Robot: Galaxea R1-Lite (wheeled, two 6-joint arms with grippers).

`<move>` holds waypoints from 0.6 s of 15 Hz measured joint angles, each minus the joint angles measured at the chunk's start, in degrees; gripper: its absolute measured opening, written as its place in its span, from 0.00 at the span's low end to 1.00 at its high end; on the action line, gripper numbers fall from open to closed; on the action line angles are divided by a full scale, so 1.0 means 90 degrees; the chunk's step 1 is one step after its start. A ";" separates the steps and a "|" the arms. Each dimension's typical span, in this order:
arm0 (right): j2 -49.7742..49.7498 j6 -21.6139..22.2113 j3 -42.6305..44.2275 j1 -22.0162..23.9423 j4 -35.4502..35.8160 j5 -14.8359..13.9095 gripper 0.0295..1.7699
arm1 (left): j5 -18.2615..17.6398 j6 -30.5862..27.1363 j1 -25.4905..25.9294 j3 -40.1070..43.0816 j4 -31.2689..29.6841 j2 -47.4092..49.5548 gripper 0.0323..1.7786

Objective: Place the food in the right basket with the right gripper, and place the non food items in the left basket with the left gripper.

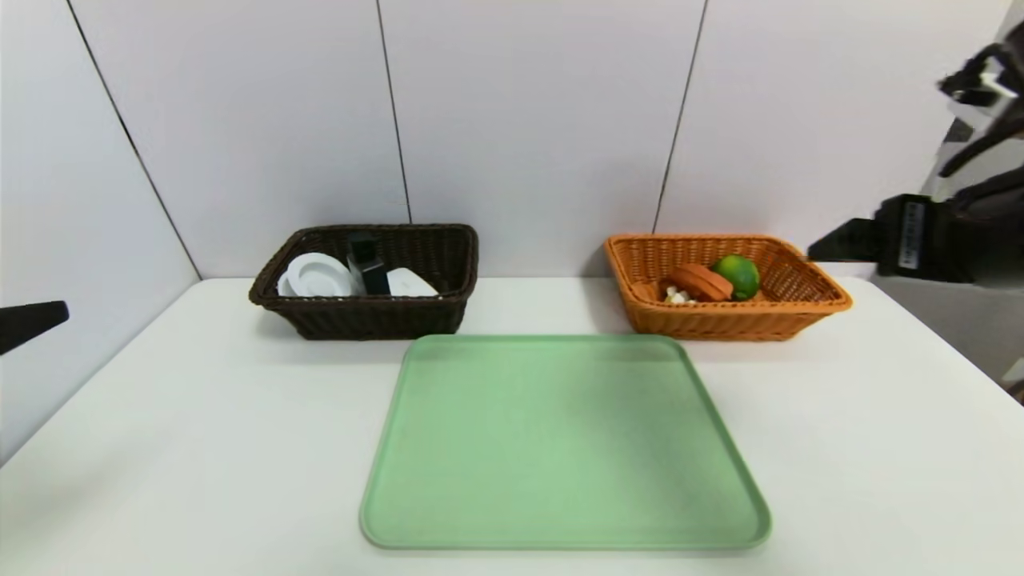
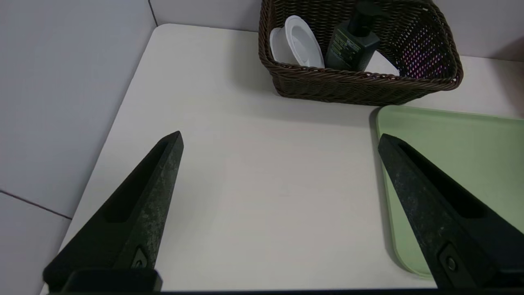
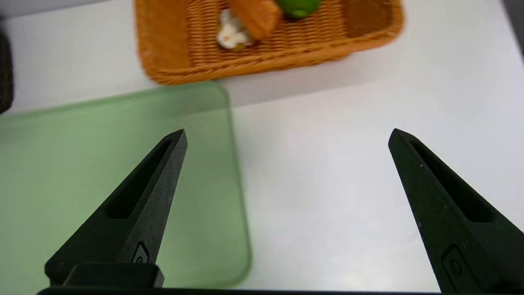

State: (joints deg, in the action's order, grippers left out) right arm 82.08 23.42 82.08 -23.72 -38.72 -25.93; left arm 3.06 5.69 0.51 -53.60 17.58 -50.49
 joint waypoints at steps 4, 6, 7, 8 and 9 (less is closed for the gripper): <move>-0.1605 -0.0331 -0.1825 0.1025 0.0901 -0.0024 0.96 | -0.0004 -0.0023 0.0026 0.0639 0.0466 0.1154 0.95; -0.2472 -0.0664 -0.2965 0.1475 0.1654 -0.0019 0.96 | -0.0007 -0.0027 0.0026 0.1010 0.0790 0.1890 0.95; -0.2941 -0.0799 -0.3549 0.1696 0.2098 -0.0009 0.96 | -0.0014 -0.0033 0.0028 0.1169 0.0974 0.2257 0.95; -0.3393 -0.0914 -0.3993 0.1865 0.2490 0.0000 0.96 | -0.0026 -0.0033 0.0028 0.1298 0.1173 0.2622 0.95; -0.3859 -0.1013 -0.4370 0.1999 0.2778 0.0015 0.96 | -0.0046 -0.0037 0.0028 0.1409 0.1413 0.3011 0.95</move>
State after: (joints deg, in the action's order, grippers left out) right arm 47.35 14.30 42.75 -5.73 -13.71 -25.80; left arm 2.65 5.36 0.77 -40.92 30.29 -23.39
